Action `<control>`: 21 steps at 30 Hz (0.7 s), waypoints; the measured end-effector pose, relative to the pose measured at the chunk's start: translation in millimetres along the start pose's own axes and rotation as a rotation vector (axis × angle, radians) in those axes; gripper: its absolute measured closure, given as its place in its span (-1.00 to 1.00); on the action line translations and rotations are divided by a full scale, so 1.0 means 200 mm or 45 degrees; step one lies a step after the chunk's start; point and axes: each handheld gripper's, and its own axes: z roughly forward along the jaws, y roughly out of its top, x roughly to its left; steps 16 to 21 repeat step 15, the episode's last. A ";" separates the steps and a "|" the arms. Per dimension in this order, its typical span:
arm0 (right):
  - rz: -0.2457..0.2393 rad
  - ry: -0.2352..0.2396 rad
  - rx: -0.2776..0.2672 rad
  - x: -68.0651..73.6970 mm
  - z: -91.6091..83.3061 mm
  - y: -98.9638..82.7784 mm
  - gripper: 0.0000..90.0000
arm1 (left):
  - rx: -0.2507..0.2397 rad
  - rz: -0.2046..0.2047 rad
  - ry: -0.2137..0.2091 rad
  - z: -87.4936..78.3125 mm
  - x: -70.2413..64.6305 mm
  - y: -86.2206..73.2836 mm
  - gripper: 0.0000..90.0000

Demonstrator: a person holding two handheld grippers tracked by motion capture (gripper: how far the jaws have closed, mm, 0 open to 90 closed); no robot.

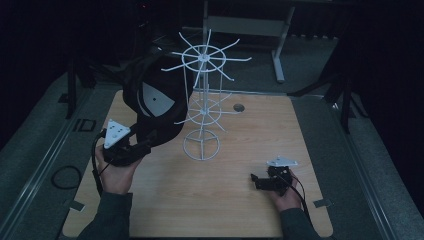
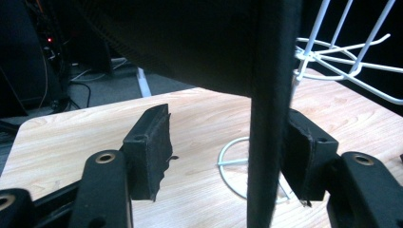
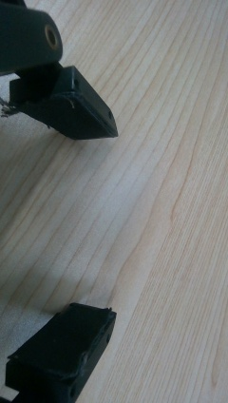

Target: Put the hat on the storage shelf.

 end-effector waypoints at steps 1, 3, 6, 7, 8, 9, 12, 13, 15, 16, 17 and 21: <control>0.000 0.000 0.000 0.00 0.00 0.00 -0.74 | 0.000 0.000 0.000 0.00 0.00 0.00 -0.14; 0.000 0.000 0.000 0.00 0.00 0.00 -0.74 | 0.001 0.005 -0.013 -0.01 0.00 -0.01 -0.16; -0.001 0.000 0.000 0.00 0.00 0.00 -0.74 | -0.003 -0.006 -0.016 -0.03 0.01 -0.02 -0.19; -0.001 0.000 -0.001 0.00 0.00 0.00 -0.74 | -0.008 -0.007 -0.017 -0.03 0.01 -0.03 -0.19; -0.001 -0.001 -0.001 0.00 0.00 0.00 -0.74 | -0.008 -0.010 -0.021 -0.04 0.02 -0.03 -0.19; -0.001 -0.001 0.000 0.00 0.00 0.00 -0.74 | -0.008 -0.014 -0.023 -0.04 0.02 -0.04 -0.19; -0.002 0.001 -0.001 0.00 0.00 0.00 -0.74 | -0.002 -0.022 -0.031 -0.06 0.03 -0.06 -0.20; -0.001 0.000 -0.002 0.00 0.00 0.00 -0.74 | 0.000 -0.029 -0.035 -0.06 0.03 -0.07 -0.20; -0.001 0.000 -0.002 0.00 0.00 0.00 -0.74 | 0.001 -0.036 -0.041 -0.07 0.03 -0.08 -0.20; -0.001 0.000 -0.002 0.00 0.00 0.00 -0.74 | 0.001 -0.036 -0.041 -0.07 0.03 -0.08 -0.20; -0.001 0.000 -0.002 0.00 0.00 0.00 -0.74 | 0.001 -0.036 -0.041 -0.07 0.03 -0.08 -0.20; -0.001 0.000 -0.002 0.00 0.00 0.00 -0.74 | 0.001 -0.036 -0.041 -0.07 0.03 -0.08 -0.20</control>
